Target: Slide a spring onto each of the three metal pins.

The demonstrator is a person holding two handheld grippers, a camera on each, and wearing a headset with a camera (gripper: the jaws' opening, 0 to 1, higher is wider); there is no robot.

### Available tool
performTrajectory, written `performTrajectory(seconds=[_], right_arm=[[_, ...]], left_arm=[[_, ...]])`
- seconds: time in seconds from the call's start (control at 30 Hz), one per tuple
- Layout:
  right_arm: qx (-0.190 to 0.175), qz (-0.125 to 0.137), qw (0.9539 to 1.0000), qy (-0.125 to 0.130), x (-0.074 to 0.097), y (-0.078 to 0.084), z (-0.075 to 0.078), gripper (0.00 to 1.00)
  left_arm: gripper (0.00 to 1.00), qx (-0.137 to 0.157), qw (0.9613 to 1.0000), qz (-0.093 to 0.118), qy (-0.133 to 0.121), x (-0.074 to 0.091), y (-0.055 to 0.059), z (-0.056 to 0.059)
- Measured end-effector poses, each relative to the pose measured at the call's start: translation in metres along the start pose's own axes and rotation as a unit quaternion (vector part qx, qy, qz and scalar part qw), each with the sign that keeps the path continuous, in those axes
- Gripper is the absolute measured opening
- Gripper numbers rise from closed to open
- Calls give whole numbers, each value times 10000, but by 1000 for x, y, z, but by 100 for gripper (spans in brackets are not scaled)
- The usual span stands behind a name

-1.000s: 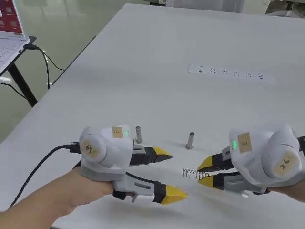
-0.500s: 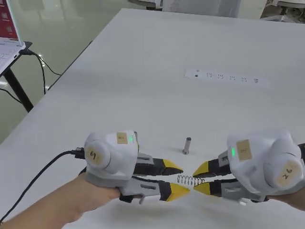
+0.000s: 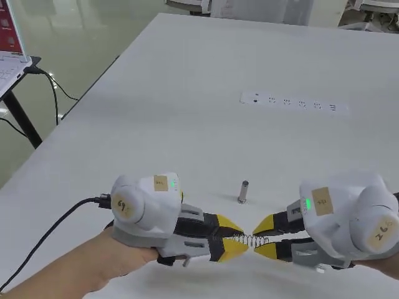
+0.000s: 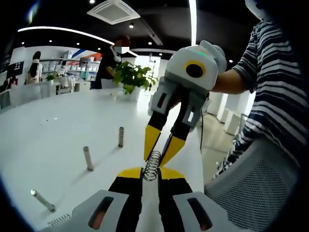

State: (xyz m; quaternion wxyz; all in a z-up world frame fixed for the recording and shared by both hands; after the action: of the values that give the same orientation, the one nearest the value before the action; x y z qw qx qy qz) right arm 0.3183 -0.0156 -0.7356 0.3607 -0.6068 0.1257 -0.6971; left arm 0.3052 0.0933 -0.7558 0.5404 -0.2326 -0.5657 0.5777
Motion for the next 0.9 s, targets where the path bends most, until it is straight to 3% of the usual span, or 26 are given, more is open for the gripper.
performTrajectory(seconds=[0.27,0.9], right_arm=[[-108,49,9999,24,-2,0,-3,8],[-488,48,9988,-6,-2,9,-10,11]], left_arm=[[3,-198,9997,-73,83,1,0,2],[3,-171,9993,-174,284,1,3,3]])
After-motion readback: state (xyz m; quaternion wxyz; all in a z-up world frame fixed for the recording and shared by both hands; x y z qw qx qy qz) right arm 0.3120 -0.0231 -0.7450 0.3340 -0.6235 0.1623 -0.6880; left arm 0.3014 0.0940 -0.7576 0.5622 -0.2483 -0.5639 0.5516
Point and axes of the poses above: the centre of the closed fingertips' face, and the gripper's own axes: x roughly backward along the fingers, z roughly to its right, y roughly out of its underside, the point moved 7 cm from there along x, roughly backward along the fingers, and after that the axes turned 5 degrees about x, right-handed, at the moved point
